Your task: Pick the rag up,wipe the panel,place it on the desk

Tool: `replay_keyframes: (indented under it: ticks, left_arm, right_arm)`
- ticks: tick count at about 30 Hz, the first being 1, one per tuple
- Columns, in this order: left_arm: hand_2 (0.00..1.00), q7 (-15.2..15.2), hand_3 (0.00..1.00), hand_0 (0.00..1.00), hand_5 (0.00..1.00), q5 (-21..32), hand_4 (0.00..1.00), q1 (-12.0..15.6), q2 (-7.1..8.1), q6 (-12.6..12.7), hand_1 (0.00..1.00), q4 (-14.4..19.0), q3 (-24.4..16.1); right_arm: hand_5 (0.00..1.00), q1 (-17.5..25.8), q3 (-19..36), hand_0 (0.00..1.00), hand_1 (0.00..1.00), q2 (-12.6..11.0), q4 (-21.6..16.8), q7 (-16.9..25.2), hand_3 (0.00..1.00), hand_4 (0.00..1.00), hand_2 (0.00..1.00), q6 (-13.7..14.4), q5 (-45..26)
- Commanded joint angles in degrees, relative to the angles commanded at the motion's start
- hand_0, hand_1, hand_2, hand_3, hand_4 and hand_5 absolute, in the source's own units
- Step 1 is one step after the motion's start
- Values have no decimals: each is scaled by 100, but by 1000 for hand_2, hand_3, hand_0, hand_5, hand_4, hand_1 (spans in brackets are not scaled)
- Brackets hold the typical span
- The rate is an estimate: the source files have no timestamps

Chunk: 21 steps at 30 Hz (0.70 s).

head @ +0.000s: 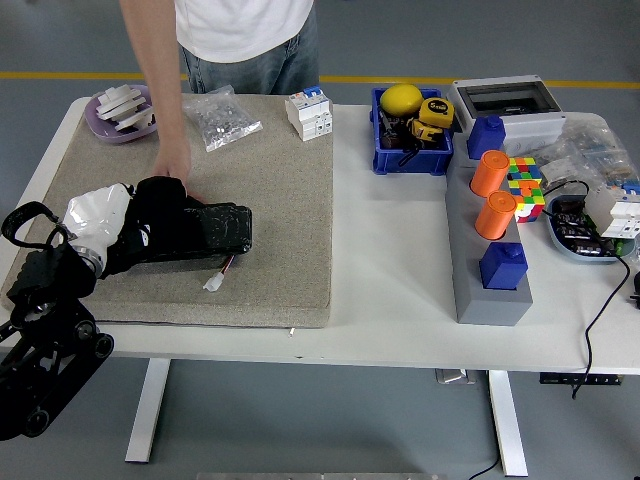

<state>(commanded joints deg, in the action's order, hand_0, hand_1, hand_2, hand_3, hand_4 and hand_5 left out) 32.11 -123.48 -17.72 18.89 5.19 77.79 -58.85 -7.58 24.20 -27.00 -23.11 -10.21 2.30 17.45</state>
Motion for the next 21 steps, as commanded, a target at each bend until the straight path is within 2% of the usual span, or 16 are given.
replay_keyframes:
  ticks: [21]
  left_arm:
    - [538,101,517,230,2,133,125,-502,-145,-51,175,300,1192]
  right_arm:
    - [618,-36,-41,741,546,0,-5,3,628,998,661,-5,-16]
